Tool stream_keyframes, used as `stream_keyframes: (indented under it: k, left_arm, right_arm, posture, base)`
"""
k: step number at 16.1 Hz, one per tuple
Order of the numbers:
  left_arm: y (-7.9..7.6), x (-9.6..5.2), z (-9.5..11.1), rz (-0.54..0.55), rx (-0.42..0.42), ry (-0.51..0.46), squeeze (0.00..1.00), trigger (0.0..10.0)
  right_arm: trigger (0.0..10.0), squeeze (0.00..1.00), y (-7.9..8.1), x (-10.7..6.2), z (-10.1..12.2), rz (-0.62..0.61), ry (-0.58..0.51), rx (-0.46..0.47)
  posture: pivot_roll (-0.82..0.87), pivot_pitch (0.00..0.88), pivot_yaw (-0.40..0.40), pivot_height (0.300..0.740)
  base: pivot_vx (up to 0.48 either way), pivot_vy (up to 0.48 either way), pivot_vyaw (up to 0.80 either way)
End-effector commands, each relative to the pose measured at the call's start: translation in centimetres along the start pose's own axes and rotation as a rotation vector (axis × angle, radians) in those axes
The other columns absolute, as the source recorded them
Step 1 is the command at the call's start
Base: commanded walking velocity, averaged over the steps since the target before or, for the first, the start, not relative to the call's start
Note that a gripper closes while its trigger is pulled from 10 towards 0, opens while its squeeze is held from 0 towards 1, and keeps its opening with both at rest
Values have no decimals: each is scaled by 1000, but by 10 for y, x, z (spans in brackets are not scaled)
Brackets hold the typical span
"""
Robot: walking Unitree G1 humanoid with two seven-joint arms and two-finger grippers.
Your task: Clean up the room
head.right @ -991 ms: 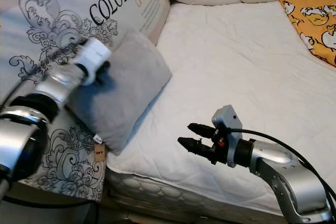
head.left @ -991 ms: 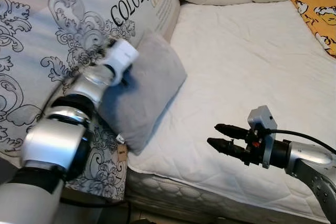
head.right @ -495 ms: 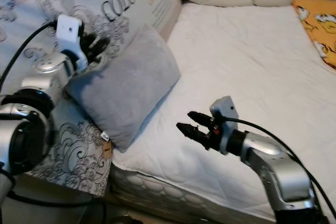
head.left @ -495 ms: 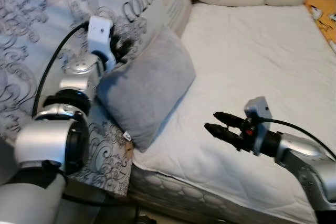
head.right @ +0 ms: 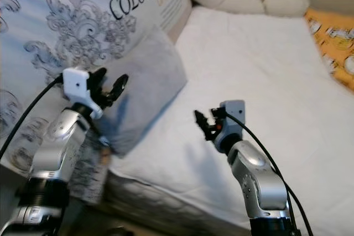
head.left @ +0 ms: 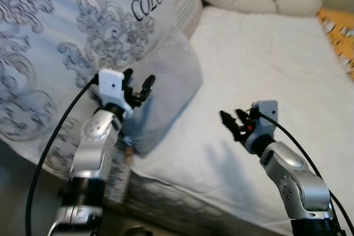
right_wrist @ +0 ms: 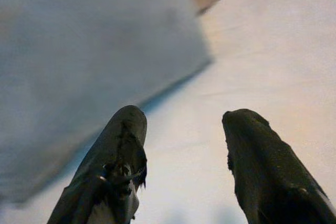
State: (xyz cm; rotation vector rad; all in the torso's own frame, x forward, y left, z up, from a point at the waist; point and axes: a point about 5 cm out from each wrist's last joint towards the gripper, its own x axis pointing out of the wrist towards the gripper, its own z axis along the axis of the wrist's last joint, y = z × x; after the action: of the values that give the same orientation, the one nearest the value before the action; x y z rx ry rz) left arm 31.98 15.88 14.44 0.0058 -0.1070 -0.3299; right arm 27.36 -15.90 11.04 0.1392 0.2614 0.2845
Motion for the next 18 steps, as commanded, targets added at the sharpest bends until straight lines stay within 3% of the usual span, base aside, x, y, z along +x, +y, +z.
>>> stream_keyframes:
  k: [1,3,4,5,7,10,16,17,18]
  left_arm:
    - [-3,-7,-1,13,24,28,1000,10000]
    - [7,-32,-20,112,-6,119,1000,10000]
    - [8,-36,-23,115,4,133,1000,10000]
    - [8,-42,-22,117,12,141,1000,10000]
    - [9,-53,-28,175,-24,157,1000,10000]
    - [3,-51,-24,166,-24,160,1000,10000]
    - [5,-50,-24,186,-5,186,1000,10000]
    - [6,-50,-24,189,-1,188,1000,10000]
    - [6,-49,-23,188,5,188,1000,10000]
  right_arm:
    - [10000,0,-7,-3,-2,-82,-3,-48]
    - [10000,0,-16,-7,6,-229,-132,-83]
    - [10000,0,-19,-8,8,-263,-171,-86]
    - [10000,0,-22,-10,10,-314,-178,-74]
    - [10000,0,-20,-10,4,-264,-119,-83]
    - [10000,0,-19,-7,0,-305,-131,-78]
    - [10000,0,-19,-5,-7,-324,-91,-69]
    - [10000,0,-21,-6,-9,-349,-77,-117]
    - [10000,102,-24,-6,-7,-388,-93,-191]
  posture:
    - [43,0,-8,740]
    - [49,0,-11,740]
    - [49,0,-11,740]
    - [55,0,-19,740]
    - [61,0,-26,740]
    - [72,0,-28,740]
    - [72,0,-29,740]
    - [72,0,-29,740]
    - [74,0,-26,740]
  base:
    - [0,-480,0]
    - [0,-480,0]
    - [0,-480,0]
    - [0,-480,0]
    - [0,-480,0]
    - [0,-480,0]
    - [0,-480,0]
    - [0,-480,0]
    - [0,-480,0]
